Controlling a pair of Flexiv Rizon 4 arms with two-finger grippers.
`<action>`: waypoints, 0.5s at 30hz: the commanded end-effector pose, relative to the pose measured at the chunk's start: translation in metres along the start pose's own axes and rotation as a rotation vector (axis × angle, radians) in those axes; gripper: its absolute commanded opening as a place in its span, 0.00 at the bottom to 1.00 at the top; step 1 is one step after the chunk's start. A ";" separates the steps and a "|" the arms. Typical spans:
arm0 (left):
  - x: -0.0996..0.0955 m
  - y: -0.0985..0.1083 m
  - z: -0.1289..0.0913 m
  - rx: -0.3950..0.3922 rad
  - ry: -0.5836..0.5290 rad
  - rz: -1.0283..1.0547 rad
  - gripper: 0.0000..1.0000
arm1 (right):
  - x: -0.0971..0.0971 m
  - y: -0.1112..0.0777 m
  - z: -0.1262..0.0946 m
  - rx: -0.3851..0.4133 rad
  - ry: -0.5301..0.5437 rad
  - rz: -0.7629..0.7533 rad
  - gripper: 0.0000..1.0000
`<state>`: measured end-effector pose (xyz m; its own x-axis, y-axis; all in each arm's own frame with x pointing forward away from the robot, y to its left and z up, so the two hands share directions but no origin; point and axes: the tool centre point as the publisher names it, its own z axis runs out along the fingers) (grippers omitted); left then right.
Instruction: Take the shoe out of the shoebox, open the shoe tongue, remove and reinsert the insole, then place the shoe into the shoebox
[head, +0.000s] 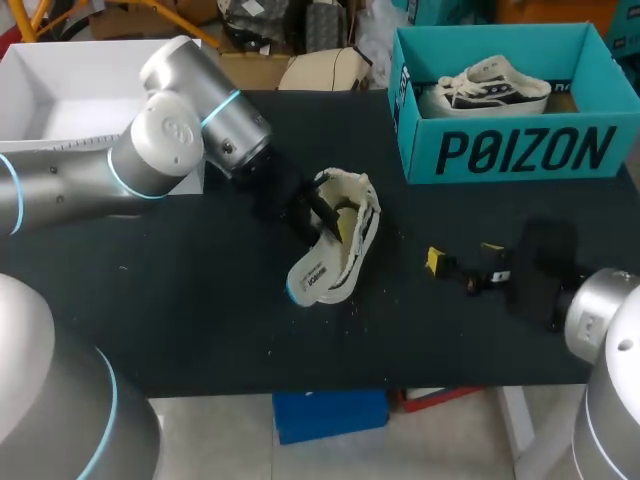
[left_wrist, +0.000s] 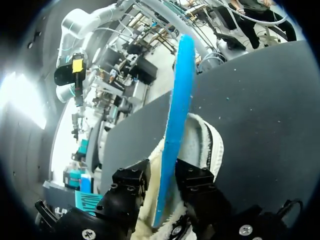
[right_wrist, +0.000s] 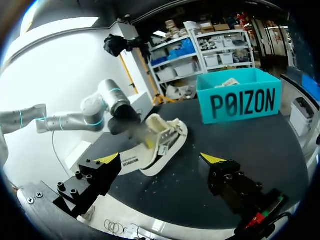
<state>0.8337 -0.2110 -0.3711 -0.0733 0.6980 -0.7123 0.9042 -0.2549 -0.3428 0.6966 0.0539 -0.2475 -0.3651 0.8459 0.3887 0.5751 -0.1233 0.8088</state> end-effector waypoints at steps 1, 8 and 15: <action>-0.001 -0.008 -0.003 0.002 0.010 -0.003 1.00 | 0.002 -0.002 0.001 -0.007 -0.005 0.001 1.00; 0.009 -0.035 -0.011 0.004 0.058 -0.017 1.00 | 0.002 -0.002 0.001 -0.007 -0.005 0.001 1.00; 0.018 -0.055 -0.016 0.001 0.071 -0.033 1.00 | 0.002 -0.002 0.001 -0.007 -0.005 0.001 1.00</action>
<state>0.8000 -0.1821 -0.3616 -0.0717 0.7524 -0.6548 0.8875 -0.2515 -0.3862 0.6966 0.0540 -0.2475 -0.3651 0.8460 0.3886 0.5750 -0.1234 0.8088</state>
